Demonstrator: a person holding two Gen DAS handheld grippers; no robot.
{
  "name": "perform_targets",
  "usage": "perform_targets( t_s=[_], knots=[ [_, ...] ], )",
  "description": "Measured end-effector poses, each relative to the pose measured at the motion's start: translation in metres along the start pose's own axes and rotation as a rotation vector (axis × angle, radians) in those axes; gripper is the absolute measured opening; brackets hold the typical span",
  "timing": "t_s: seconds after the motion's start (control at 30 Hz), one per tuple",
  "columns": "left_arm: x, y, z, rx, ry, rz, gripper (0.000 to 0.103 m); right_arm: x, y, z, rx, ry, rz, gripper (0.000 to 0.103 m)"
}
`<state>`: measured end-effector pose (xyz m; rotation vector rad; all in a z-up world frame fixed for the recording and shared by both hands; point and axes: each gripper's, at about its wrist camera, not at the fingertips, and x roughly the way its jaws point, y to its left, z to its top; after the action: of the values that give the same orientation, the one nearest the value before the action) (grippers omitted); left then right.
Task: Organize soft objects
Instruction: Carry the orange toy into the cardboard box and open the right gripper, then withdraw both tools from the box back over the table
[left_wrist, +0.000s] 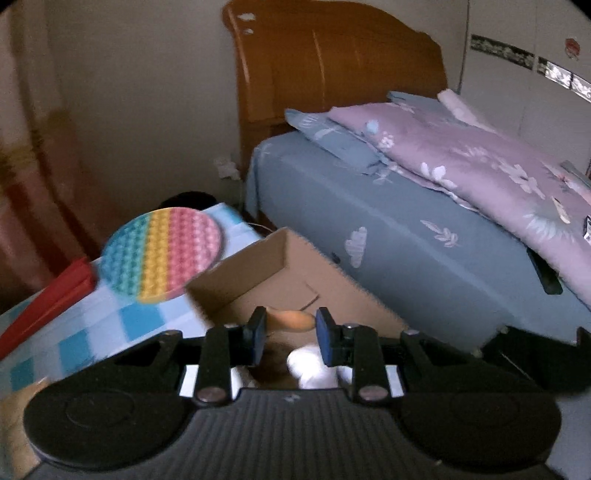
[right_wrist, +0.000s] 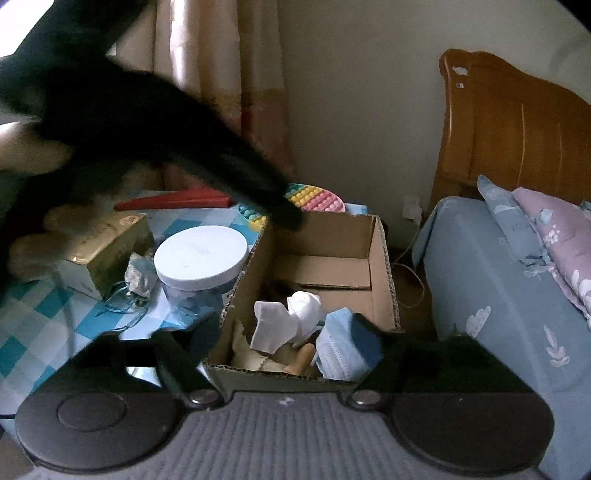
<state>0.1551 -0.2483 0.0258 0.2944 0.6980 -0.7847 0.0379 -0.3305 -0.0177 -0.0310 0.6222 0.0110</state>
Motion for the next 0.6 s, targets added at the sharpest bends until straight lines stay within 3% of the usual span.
perform_targets(
  t_s=[0.07, 0.13, 0.2, 0.23, 0.6],
  knots=[
    [0.015, -0.004, 0.009, 0.009, 0.011, -0.019, 0.029, -0.003, 0.001, -0.001, -0.004, -0.013, 0.011, 0.093],
    [0.030, -0.008, 0.014, 0.013, 0.027, -0.028, 0.039, -0.006, 0.002, -0.001, -0.007, -0.018, 0.017, 0.098],
    [0.040, -0.010, 0.017, 0.010, 0.031, -0.044, 0.086, -0.007, 0.003, -0.001, -0.006, -0.023, 0.018, 0.103],
    [0.044, -0.009, 0.017, 0.006, 0.034, -0.049, 0.091, -0.008, 0.003, -0.001, -0.006, -0.023, 0.024, 0.103],
    [0.005, 0.002, -0.001, -0.023, 0.013, 0.002, 0.099, -0.018, 0.012, -0.002, 0.012, -0.029, 0.042, 0.103]
  ],
)
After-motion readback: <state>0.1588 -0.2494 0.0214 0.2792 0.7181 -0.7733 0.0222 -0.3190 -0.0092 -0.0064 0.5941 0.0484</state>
